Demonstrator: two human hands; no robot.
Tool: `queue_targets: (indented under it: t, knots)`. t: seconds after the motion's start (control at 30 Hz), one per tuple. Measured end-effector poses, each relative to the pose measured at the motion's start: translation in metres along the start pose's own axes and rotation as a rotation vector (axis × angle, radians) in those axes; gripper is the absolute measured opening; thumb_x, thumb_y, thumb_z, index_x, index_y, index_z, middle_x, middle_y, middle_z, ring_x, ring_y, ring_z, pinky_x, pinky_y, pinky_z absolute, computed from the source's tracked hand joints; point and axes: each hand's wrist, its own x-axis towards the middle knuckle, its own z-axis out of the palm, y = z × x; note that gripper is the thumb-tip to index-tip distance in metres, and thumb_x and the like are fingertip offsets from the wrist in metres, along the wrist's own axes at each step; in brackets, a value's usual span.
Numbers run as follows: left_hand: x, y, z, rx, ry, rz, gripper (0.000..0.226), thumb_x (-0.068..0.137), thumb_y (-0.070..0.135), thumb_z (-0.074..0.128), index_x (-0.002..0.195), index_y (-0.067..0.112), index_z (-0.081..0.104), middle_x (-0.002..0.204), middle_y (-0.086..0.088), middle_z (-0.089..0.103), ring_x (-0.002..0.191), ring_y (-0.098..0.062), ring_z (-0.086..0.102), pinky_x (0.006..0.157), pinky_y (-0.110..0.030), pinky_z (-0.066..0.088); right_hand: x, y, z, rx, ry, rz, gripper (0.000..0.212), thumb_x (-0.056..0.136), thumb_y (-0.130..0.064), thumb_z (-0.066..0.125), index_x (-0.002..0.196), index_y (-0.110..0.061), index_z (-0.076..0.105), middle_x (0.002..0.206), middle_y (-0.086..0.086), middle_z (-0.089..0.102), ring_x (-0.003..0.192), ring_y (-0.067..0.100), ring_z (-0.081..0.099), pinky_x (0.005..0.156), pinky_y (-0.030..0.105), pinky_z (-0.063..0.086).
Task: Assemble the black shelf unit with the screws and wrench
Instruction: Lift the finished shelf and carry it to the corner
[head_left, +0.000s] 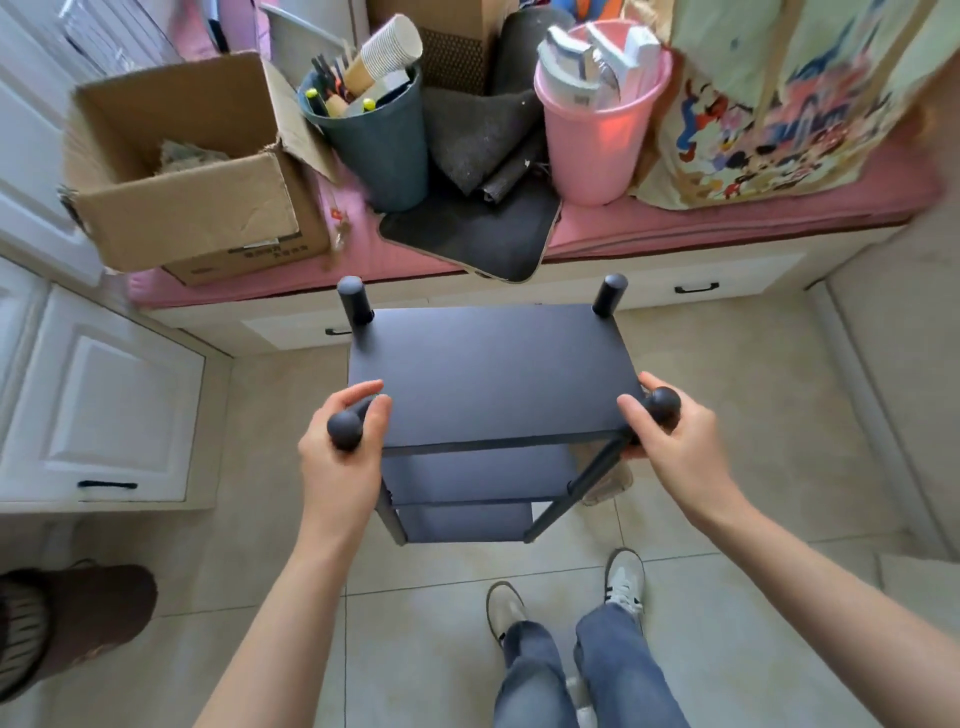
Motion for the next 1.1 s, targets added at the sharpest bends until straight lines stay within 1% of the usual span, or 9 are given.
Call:
queue_targets:
  t: [0.07, 0.2, 0.4, 0.5, 0.7, 0.8, 0.9, 1.0, 1.1]
  knots:
    - [-0.009, 0.021, 0.013, 0.025, 0.000, 0.052, 0.006, 0.096, 0.022, 0.065, 0.092, 0.021, 0.069, 0.096, 0.004, 0.069, 0.086, 0.002, 0.060, 0.075, -0.006, 0.041, -0.004, -0.011, -0.023, -0.009, 0.049, -0.041, 0.036, 0.091, -0.023, 0.069, 0.127, -0.022, 0.060, 0.097, 0.002, 0.070, 0.089, 0.029, 0.071, 0.066, 0.042, 0.062]
    - [-0.026, 0.063, 0.053, 0.019, 0.017, 0.118, 0.020, 0.098, 0.019, 0.063, 0.079, 0.013, 0.061, 0.077, 0.004, 0.061, 0.069, -0.001, 0.051, 0.066, -0.009, 0.039, -0.008, -0.030, -0.078, -0.046, 0.155, -0.122, 0.033, 0.092, -0.027, 0.068, 0.124, -0.023, 0.061, 0.095, 0.005, 0.070, 0.073, 0.019, 0.066, 0.054, 0.028, 0.056]
    - [-0.059, 0.120, 0.140, -0.015, 0.005, 0.167, 0.038, 0.099, 0.022, 0.060, 0.071, 0.002, 0.044, 0.062, 0.003, 0.036, 0.053, -0.005, 0.031, 0.050, -0.015, 0.030, -0.005, -0.049, -0.177, -0.048, 0.239, -0.178, 0.017, 0.092, -0.023, 0.067, 0.109, -0.025, 0.065, 0.076, -0.006, 0.052, 0.063, 0.014, 0.054, 0.052, 0.034, 0.057]
    - [-0.081, 0.145, 0.191, -0.028, -0.012, 0.181, 0.042, 0.099, 0.023, 0.060, 0.071, -0.001, 0.041, 0.063, 0.002, 0.033, 0.052, -0.005, 0.028, 0.050, -0.017, 0.028, 0.001, -0.052, -0.234, -0.035, 0.283, -0.186, 0.006, 0.093, -0.024, 0.067, 0.096, -0.019, 0.064, 0.077, -0.002, 0.058, 0.064, 0.014, 0.056, 0.051, 0.030, 0.054]
    - [-0.128, 0.185, 0.290, -0.048, -0.088, 0.215, 0.041, 0.100, 0.021, 0.059, 0.065, 0.014, 0.037, 0.061, 0.005, 0.031, 0.051, -0.003, 0.028, 0.050, -0.016, 0.028, 0.017, -0.049, -0.343, -0.028, 0.388, -0.185, 0.021, 0.092, -0.025, 0.067, 0.076, -0.020, 0.054, 0.064, -0.014, 0.054, 0.061, 0.012, 0.050, 0.066, 0.045, 0.050]
    - [-0.145, 0.198, 0.331, -0.065, -0.112, 0.214, 0.041, 0.100, 0.020, 0.059, 0.069, 0.001, 0.041, 0.061, 0.004, 0.031, 0.051, -0.003, 0.029, 0.049, -0.015, 0.028, 0.024, -0.046, -0.389, -0.037, 0.425, -0.181, 0.022, 0.092, -0.025, 0.068, 0.075, -0.021, 0.054, 0.062, -0.019, 0.056, 0.060, 0.007, 0.050, 0.068, 0.046, 0.052]
    - [-0.159, 0.210, 0.370, -0.073, -0.158, 0.217, 0.044, 0.100, 0.021, 0.059, 0.073, -0.008, 0.041, 0.066, -0.004, 0.031, 0.055, -0.006, 0.027, 0.051, -0.020, 0.027, 0.029, -0.045, -0.428, -0.039, 0.481, -0.166, 0.019, 0.091, -0.024, 0.068, 0.078, -0.020, 0.056, 0.067, -0.014, 0.056, 0.062, 0.008, 0.052, 0.069, 0.042, 0.052]
    - [-0.169, 0.223, 0.406, -0.099, -0.218, 0.227, 0.046, 0.100, 0.022, 0.059, 0.074, -0.012, 0.042, 0.072, -0.008, 0.032, 0.063, -0.012, 0.028, 0.056, -0.028, 0.025, 0.036, -0.044, -0.462, -0.041, 0.537, -0.155, 0.017, 0.090, -0.022, 0.068, 0.077, -0.020, 0.058, 0.068, -0.012, 0.056, 0.062, 0.009, 0.052, 0.065, 0.030, 0.047]
    - [-0.170, 0.232, 0.441, -0.129, -0.264, 0.229, 0.048, 0.101, 0.023, 0.059, 0.071, -0.009, 0.039, 0.073, -0.007, 0.030, 0.063, -0.010, 0.026, 0.056, -0.026, 0.024, 0.046, -0.042, -0.490, -0.049, 0.591, -0.120, 0.016, 0.088, -0.020, 0.068, 0.075, -0.020, 0.059, 0.067, -0.011, 0.056, 0.063, 0.011, 0.052, 0.066, 0.033, 0.048]
